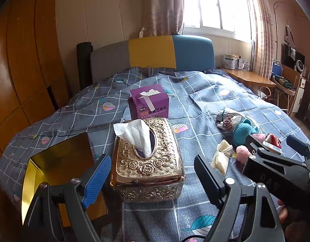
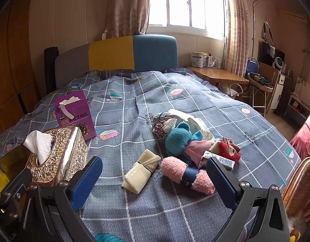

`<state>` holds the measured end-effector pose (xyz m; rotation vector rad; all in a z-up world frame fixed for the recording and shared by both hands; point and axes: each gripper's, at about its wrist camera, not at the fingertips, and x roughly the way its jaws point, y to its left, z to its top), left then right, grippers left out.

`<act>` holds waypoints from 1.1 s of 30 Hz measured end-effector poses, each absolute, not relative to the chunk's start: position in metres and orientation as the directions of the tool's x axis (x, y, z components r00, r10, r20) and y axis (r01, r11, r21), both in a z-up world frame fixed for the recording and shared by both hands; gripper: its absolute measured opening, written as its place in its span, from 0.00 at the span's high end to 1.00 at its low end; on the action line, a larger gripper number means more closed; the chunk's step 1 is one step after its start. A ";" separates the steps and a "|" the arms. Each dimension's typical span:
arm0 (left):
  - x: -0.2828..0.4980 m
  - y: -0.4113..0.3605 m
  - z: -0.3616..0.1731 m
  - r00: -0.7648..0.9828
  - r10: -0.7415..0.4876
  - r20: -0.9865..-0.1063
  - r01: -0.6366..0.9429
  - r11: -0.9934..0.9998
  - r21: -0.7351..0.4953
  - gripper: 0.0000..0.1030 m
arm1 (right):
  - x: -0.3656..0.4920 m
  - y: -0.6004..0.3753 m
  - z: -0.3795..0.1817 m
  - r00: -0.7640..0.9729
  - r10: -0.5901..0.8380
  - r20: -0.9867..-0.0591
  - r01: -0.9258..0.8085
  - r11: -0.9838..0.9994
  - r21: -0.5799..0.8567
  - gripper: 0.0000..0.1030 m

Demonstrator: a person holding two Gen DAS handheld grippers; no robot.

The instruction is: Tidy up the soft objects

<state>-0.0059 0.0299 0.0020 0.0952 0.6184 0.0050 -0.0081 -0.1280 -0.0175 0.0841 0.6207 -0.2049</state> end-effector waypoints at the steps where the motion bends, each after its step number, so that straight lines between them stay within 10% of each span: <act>1: -0.006 0.030 0.002 0.815 0.031 -0.579 0.025 0.996 0.089 0.17 | -0.008 -0.128 -0.017 0.794 -0.167 -0.585 0.216 0.976 0.015 0.00; 27: -0.005 0.012 0.001 0.800 -0.026 -0.600 0.097 0.992 0.085 0.17 | 0.000 -0.171 -0.015 0.786 -0.206 -0.583 0.290 0.956 0.054 0.00; 33: 0.016 0.003 0.005 0.682 -0.305 -0.665 0.303 0.945 -0.124 0.17 | 0.017 -0.220 -0.010 0.771 -0.227 -0.596 0.355 0.929 0.106 0.00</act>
